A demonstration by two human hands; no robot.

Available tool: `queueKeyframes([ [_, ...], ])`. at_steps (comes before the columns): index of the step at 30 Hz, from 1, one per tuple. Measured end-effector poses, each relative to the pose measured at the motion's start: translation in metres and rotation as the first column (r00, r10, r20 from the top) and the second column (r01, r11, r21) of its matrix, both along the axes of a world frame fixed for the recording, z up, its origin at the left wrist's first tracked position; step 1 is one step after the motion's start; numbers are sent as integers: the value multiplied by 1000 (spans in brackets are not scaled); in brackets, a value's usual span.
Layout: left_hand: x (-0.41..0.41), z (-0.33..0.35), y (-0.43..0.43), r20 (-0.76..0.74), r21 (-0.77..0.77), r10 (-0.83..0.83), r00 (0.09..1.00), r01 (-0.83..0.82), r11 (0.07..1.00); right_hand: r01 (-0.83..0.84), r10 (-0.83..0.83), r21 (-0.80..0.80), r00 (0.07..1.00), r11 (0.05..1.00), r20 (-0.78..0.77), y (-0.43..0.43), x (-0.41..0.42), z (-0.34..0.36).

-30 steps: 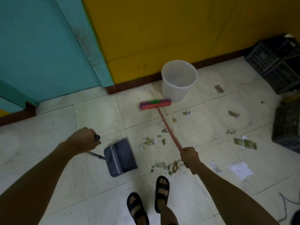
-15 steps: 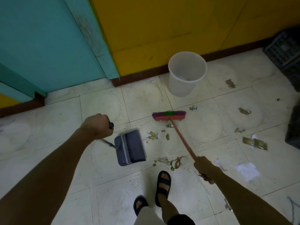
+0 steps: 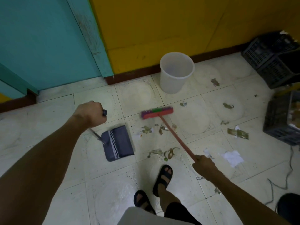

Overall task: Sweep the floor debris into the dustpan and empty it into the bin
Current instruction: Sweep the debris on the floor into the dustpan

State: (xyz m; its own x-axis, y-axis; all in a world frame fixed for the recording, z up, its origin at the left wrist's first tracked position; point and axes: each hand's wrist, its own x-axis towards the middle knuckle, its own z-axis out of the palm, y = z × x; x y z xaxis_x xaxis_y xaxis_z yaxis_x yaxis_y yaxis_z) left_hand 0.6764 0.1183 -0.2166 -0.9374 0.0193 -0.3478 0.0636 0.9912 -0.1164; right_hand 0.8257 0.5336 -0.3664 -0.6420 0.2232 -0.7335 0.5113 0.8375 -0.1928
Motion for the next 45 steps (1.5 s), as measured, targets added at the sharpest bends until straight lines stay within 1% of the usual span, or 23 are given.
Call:
queueKeyframes([
  [5,18,11,-8,-1,-43,27,1000,-27,999,-116,113,-34,992,993,-61,-50,-33,1],
  [7,21,13,-9,2,-72,39,999,-38,997,-181,178,-48,982,982,-61,-71,-44,-6],
  [9,22,13,-6,19,-93,42,999,-40,995,-277,277,-14,960,961,-36,-83,-52,-12],
  [12,22,12,2,48,-126,24,999,-18,992,-417,417,41,909,908,18,-81,-56,-21],
  [15,16,12,17,65,-142,-9,998,19,990,-500,497,91,866,861,51,-55,-55,-26],
  [20,3,15,59,76,-166,-66,995,78,983,-504,496,154,864,850,86,28,-60,-19],
  [27,-14,22,131,72,-150,-103,992,113,982,-441,419,257,898,860,136,166,-55,7],
  [32,-21,23,174,20,-141,-151,988,152,978,-441,416,307,898,843,147,230,-37,30],
  [35,-27,24,184,22,-135,-161,987,163,977,-446,438,323,893,835,103,248,-23,39],
  [38,-35,28,189,2,-111,-177,984,176,978,-485,504,352,863,801,43,249,-13,41],
  [40,-41,32,194,-26,-102,-222,975,218,971,-510,535,355,844,783,35,232,-15,42],
  [42,-45,34,200,-23,-99,-269,963,265,959,-520,533,313,845,795,49,205,-17,41],
  [45,-48,39,202,-40,-94,-283,958,278,956,-557,562,293,824,777,78,163,-22,39],
])
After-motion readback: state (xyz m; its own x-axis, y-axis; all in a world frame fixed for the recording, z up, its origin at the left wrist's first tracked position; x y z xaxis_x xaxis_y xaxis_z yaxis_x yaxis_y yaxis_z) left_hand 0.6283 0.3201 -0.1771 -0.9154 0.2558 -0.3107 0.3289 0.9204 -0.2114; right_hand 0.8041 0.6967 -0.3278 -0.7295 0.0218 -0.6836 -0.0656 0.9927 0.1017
